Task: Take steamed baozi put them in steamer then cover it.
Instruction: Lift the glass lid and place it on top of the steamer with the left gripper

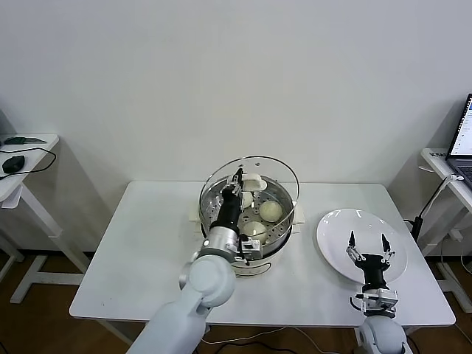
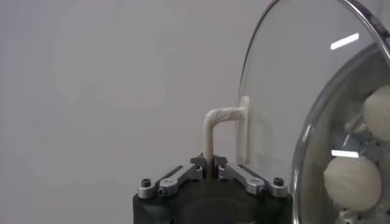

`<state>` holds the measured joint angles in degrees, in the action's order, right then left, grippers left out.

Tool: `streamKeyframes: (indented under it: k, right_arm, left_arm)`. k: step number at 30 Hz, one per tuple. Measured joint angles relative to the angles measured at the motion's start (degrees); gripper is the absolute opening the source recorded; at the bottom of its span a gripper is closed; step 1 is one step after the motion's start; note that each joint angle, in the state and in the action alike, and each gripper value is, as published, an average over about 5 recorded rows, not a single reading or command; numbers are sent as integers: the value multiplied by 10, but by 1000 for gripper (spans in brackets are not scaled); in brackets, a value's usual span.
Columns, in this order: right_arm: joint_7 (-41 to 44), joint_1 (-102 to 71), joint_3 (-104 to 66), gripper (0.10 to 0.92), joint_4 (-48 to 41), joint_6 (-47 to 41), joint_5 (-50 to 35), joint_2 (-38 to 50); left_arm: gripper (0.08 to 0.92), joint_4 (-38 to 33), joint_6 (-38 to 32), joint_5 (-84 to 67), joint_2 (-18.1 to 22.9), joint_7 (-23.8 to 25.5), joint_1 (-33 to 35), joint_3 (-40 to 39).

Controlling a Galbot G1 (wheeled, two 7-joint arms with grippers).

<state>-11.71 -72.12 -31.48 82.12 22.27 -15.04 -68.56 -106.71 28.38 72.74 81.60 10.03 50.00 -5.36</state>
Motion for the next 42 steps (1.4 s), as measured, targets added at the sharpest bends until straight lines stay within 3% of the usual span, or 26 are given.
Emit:
streamKeyframes:
  k: [16,42]
  right_arm:
    - [6,5,0,823,5,-7,-21,2]
    - [7,10,0,823,3,-7,-25,6]
  left_arm:
    - [191,67,-9,76,20,26,-12,-11]
    - [191,96,-11,128,30,48,-7,-11]
